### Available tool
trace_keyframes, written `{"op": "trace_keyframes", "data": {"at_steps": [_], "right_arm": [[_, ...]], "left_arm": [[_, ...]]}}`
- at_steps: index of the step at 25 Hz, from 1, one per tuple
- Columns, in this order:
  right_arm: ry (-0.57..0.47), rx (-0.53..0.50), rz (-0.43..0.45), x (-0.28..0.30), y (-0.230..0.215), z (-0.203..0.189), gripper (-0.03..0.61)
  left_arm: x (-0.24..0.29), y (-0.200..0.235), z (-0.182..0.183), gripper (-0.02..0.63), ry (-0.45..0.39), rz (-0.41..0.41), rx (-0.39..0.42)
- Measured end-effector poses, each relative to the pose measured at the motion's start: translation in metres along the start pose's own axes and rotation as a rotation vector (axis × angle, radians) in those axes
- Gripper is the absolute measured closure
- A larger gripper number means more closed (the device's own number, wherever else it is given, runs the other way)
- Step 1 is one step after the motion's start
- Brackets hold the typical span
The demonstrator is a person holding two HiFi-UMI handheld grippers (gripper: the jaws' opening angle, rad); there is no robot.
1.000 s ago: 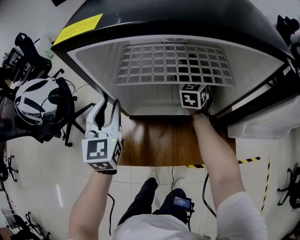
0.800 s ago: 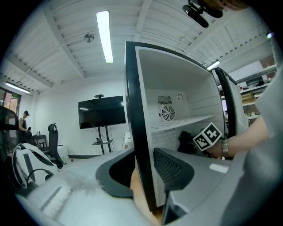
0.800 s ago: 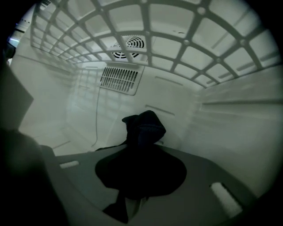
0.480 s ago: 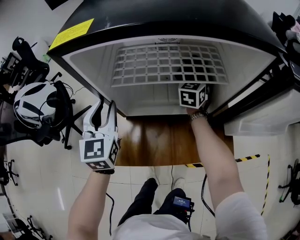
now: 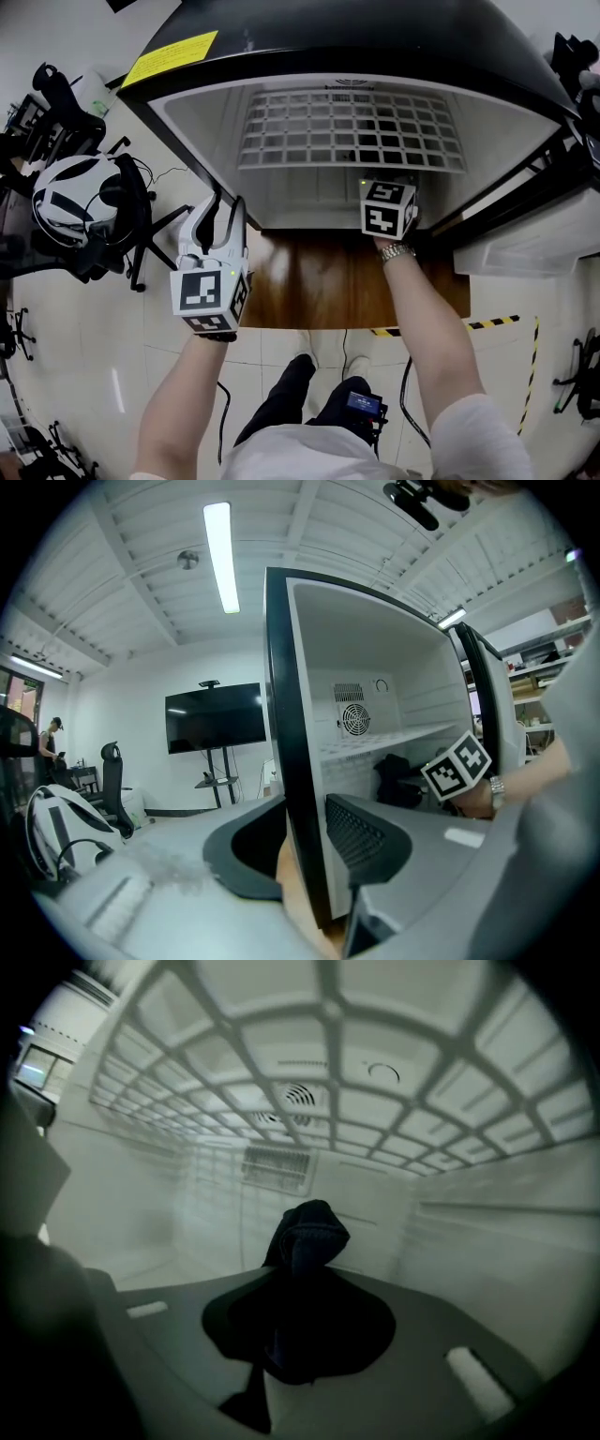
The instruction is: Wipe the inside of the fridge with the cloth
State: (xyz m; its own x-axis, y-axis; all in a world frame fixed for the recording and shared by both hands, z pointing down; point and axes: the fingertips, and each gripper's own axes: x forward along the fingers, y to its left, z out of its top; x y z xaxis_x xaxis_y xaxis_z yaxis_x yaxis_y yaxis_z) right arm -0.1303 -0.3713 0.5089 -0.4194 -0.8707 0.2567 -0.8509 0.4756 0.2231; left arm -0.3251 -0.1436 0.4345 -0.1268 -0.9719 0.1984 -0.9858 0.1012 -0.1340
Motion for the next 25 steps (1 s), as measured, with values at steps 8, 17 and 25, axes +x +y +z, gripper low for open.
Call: {"op": "trace_keyframes", "data": {"at_steps": [8, 17, 25], "right_arm": [[-0.07, 0.017, 0.196, -0.029, 0.089, 0.026, 0.5], [-0.028, -0.001, 0.395, -0.016, 0.186, 0.028, 0.5], [0.093, -0.128, 0.38, 0.004, 0.206, 0.006, 0.5]], "left_arm": [[-0.001, 0.001, -0.002, 0.489, 0.004, -0.011, 0.006], [0.0, -0.001, 0.001, 0.489, -0.007, -0.037, 0.002], [-0.001, -0.001, 0.001, 0.489, -0.012, -0.052, 0.019]]}}
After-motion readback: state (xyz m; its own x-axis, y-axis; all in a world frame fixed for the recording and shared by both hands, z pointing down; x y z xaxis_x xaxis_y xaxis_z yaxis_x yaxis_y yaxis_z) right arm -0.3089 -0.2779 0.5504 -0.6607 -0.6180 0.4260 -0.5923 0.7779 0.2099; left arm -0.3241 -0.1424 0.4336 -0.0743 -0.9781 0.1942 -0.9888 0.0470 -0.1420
